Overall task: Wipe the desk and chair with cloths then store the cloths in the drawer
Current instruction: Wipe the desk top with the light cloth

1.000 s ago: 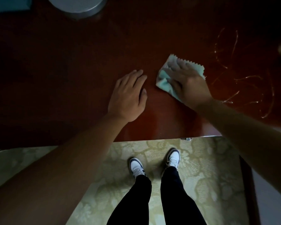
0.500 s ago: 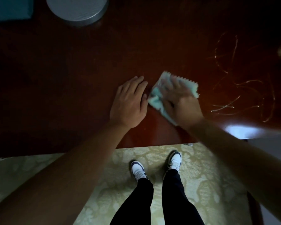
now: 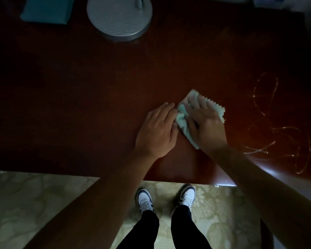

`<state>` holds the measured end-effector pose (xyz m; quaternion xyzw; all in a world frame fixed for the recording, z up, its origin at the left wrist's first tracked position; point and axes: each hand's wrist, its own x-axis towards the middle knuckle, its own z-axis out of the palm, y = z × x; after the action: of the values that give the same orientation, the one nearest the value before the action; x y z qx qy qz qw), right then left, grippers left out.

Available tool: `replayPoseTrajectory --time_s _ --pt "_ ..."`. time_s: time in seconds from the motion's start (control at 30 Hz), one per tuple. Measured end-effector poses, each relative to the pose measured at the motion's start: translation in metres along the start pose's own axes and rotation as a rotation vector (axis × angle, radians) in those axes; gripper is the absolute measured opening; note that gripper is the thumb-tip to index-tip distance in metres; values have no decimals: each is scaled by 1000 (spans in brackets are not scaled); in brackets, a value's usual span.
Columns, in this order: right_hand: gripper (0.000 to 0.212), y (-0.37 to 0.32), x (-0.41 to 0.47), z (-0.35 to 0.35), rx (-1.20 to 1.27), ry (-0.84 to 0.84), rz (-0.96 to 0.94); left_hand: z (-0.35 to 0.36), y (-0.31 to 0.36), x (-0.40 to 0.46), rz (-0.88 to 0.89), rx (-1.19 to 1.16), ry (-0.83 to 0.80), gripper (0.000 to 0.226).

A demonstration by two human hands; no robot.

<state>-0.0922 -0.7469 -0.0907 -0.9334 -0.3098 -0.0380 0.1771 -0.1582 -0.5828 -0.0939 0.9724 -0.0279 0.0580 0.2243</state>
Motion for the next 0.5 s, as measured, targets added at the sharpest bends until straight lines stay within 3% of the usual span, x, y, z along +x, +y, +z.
replayPoseTrajectory --time_s 0.17,0.23,0.37,0.5 --pt "38 -7 -47 -10 45 -134 -231 -5 1 -1 -31 7 -24 54" --pt "41 16 -13 -13 -4 -150 -254 -4 2 -1 -35 11 -20 52" --pt "46 36 105 -4 -25 -117 -47 -6 1 0 -62 24 28 51" --pt "44 1 89 16 80 -149 -271 -9 2 -3 -72 62 66 56"
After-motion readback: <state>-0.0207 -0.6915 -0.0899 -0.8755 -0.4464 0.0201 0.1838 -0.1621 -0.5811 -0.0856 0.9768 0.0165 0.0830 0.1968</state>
